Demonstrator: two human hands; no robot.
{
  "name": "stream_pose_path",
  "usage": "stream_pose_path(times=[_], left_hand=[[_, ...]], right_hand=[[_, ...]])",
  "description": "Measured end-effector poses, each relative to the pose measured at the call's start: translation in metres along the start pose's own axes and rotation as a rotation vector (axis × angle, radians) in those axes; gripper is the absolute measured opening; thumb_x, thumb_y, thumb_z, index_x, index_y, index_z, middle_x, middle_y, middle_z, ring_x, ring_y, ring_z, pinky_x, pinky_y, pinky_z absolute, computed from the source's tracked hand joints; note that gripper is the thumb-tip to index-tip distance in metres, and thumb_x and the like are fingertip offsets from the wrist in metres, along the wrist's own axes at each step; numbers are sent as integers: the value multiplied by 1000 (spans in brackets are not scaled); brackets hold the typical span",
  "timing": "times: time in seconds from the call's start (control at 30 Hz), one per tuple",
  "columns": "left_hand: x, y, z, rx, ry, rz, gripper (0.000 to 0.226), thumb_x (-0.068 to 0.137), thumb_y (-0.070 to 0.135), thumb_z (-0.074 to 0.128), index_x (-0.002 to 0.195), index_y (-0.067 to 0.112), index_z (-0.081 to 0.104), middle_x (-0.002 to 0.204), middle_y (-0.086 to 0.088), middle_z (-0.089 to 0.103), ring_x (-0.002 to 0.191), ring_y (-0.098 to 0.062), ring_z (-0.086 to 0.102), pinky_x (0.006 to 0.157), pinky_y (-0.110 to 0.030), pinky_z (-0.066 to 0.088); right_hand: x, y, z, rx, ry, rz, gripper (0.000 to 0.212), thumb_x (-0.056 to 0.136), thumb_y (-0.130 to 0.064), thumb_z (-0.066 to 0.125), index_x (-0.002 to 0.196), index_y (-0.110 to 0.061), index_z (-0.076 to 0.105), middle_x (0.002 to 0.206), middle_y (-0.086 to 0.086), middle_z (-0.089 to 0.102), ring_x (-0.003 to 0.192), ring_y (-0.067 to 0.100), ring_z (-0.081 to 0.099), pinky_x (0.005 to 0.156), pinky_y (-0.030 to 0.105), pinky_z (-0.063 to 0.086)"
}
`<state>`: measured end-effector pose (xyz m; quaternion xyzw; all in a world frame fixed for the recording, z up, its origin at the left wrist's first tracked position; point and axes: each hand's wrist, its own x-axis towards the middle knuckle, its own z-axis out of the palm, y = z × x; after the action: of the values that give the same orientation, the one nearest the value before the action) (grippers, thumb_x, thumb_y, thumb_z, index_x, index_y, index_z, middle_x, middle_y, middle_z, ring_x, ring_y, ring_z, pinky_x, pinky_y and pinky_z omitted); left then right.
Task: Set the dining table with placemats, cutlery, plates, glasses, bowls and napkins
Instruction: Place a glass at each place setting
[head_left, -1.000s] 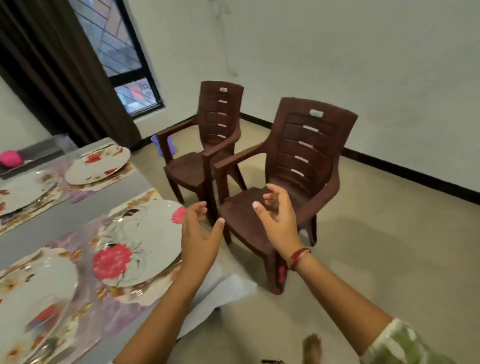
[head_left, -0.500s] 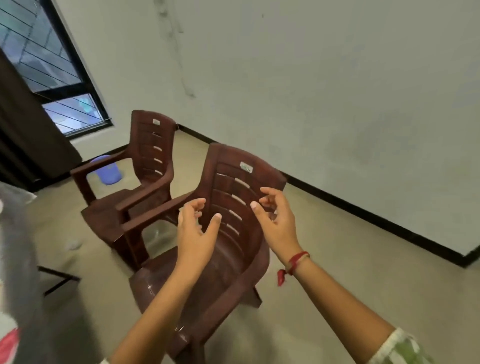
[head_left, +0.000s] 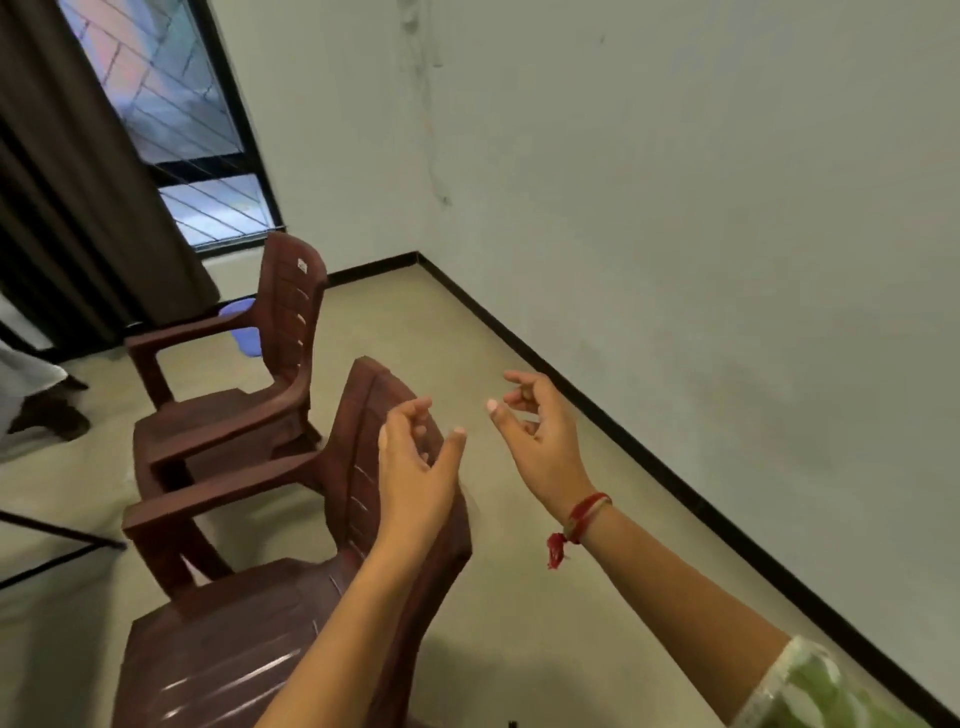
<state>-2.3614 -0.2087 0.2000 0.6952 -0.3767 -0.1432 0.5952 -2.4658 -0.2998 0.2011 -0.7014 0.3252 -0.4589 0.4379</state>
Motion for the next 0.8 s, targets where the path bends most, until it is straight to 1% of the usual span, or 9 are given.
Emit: stream_pose_path(times=[0.13,0.2,0.23,0.3,0.33,0.4,0.53,0.63,0.8], left_hand=[[43,4,53,8,63,-10,38,88,31,65,120,33,45,122,10,46,112,-5,46,88,-23,41],[92,-5,95,1,165,-36,37,88,29,65,120,32,45,118,18,43,111,-1,44,85,-19,41],[93,-2,94,-12,167,-59,37,89,28,65,120,31,44,117,21,42,111,0,44,84,-18,41],[150,-12,124,-12,278,-90,37,89,25,65,120,29,44,117,19,43,110,-1,45,82,-16,40],[153,-11,122,-6,279,-108,37,89,24,65,120,28,45,117,17,44,110,-5,45,81,-15,40],[210,-18,138,2,414,-124,36,88,21,66,118,26,46,115,16,44,110,-10,46,79,-13,38],[264,-22,140,41,464,-151,36,89,26,65,119,29,46,118,16,45,112,-9,45,79,-14,37],[316,-34,136,97,510,-169,35,88,26,66,117,30,46,123,9,45,113,-9,45,80,-14,37],[434,-79,132,172,637,-208,37,88,29,66,118,32,45,124,7,44,114,-11,45,89,-25,38]], right_hand=[[63,38,-10,80,-70,-14,28,90,-21,62,116,-24,53,105,0,55,98,7,53,76,15,49],[130,72,-8,115,-146,-17,27,91,-21,62,116,-24,53,106,1,55,99,9,54,75,14,48],[132,70,-7,117,-154,-10,27,91,-21,61,116,-25,53,106,1,55,99,9,54,75,13,48],[203,98,6,133,-243,-27,26,91,-22,61,114,-28,53,107,0,55,101,10,54,75,12,48],[203,97,5,143,-240,-18,25,91,-22,61,113,-30,53,108,0,55,101,10,54,76,13,48],[269,111,22,171,-330,-51,25,91,-23,61,112,-33,52,110,-1,55,102,9,54,77,14,49],[331,119,45,219,-385,-53,24,91,-22,61,111,-31,53,109,-1,55,101,8,54,77,14,48],[384,132,80,251,-440,-27,24,90,-22,62,112,-28,54,109,1,55,101,8,54,74,9,45],[501,169,154,306,-542,-51,22,90,-21,63,110,-28,55,108,2,56,99,7,55,71,7,44]])
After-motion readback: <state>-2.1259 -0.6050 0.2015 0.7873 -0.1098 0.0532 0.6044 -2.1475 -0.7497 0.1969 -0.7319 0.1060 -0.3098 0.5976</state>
